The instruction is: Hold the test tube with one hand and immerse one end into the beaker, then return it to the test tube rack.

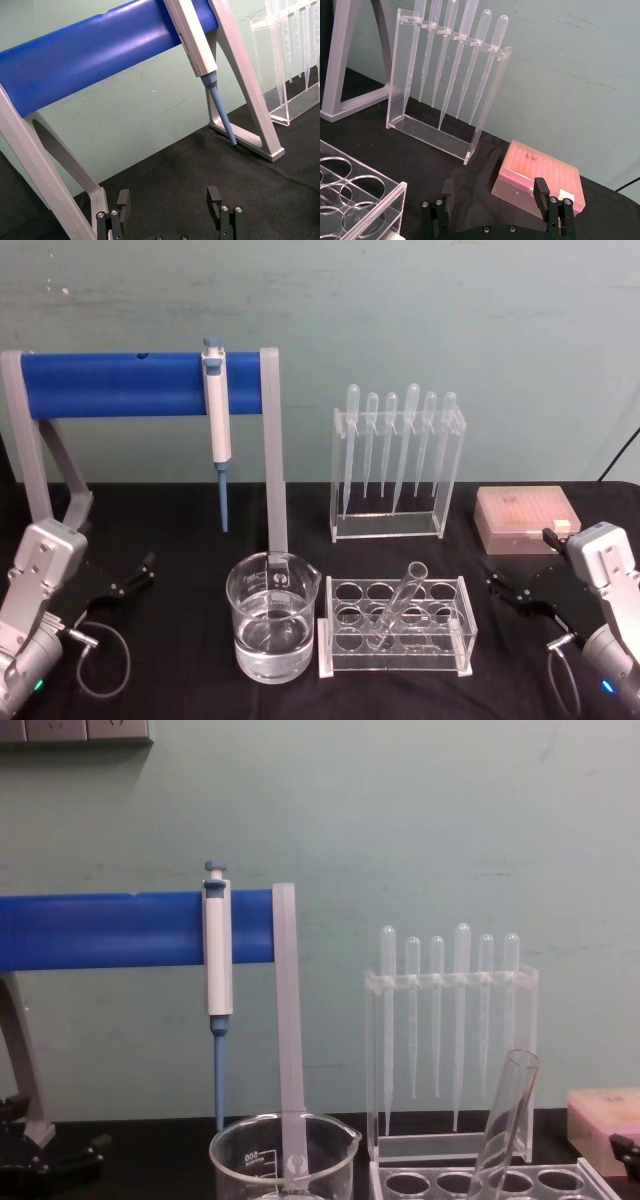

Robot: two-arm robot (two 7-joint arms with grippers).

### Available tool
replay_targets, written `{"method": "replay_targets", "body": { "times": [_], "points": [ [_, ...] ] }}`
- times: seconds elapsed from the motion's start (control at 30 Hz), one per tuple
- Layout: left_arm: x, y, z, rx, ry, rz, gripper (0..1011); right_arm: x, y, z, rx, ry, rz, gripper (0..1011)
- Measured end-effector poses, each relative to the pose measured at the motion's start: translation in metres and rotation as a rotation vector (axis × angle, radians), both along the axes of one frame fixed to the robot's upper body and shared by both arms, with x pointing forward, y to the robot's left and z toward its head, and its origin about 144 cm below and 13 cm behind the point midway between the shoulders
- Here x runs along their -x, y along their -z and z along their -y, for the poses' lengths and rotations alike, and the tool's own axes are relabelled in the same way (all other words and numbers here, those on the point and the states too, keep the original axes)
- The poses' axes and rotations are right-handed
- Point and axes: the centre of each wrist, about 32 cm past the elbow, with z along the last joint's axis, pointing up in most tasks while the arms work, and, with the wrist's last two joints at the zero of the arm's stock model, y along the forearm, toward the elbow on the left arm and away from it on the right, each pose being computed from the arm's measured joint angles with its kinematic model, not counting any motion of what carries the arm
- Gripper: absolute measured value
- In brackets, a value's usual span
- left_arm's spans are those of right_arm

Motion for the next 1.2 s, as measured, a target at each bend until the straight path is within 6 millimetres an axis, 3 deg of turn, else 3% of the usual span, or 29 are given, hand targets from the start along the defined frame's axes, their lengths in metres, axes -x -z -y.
{"method": "replay_targets", "body": {
  "times": [1.2],
  "points": [
    [0.0,0.0,0.0,0.0,0.0,0.0,1000,0.0,0.0,0.0,0.0,0.0,0.0,1003]
  ]
}}
